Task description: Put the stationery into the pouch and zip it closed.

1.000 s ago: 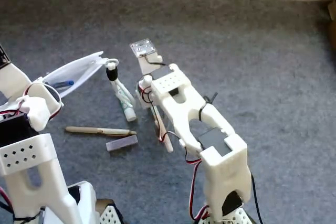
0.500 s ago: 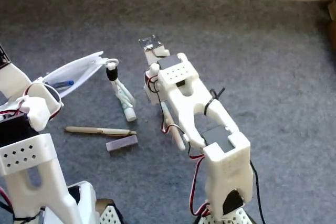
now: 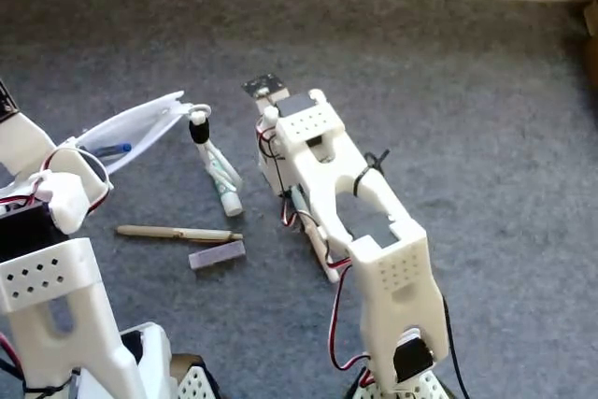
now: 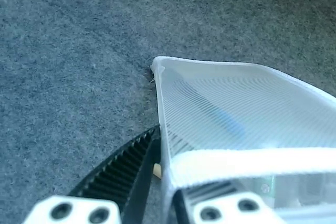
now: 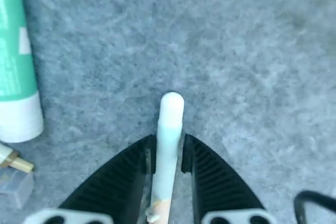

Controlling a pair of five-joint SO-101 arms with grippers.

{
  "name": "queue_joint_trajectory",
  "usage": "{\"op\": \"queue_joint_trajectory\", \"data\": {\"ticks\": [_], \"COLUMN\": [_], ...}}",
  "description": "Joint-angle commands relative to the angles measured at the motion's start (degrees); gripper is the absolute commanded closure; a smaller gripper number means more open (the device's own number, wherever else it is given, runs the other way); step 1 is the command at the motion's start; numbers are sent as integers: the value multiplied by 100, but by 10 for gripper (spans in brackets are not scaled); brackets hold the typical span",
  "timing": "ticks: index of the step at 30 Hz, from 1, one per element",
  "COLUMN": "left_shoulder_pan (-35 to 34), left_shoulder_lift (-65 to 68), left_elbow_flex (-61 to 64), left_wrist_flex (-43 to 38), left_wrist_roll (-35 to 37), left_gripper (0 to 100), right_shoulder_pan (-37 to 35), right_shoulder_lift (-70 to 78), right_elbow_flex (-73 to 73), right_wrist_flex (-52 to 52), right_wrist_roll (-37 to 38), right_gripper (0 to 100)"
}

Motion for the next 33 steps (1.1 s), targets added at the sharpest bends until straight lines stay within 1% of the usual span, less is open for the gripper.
{"op": "queue_joint_trajectory", "data": {"ticks": [1,7,13,16,21,29,33], "left_shoulder_pan": [-75,-75,-75,-75,-57,-31,171], "left_shoulder_lift": [-198,-198,-198,-198,-198,-198,-198], "left_elbow_flex": [-84,-84,-84,-84,-84,-84,-92], "left_wrist_flex": [-9,-9,-9,-9,-9,-9,-9], "left_wrist_roll": [53,53,53,53,53,53,53], "left_gripper": [994,994,994,994,994,994,994], "right_shoulder_pan": [-40,-48,-48,-40,-13,-13,-13], "right_shoulder_lift": [101,752,831,804,488,-330,-734], "right_elbow_flex": [-646,-1068,-1262,-1305,-1763,-1763,-1754], "right_wrist_flex": [365,400,435,813,1218,1587,1789], "right_wrist_roll": [35,53,53,62,53,35,26], "right_gripper": [919,982,991,993,993,993,993]}}
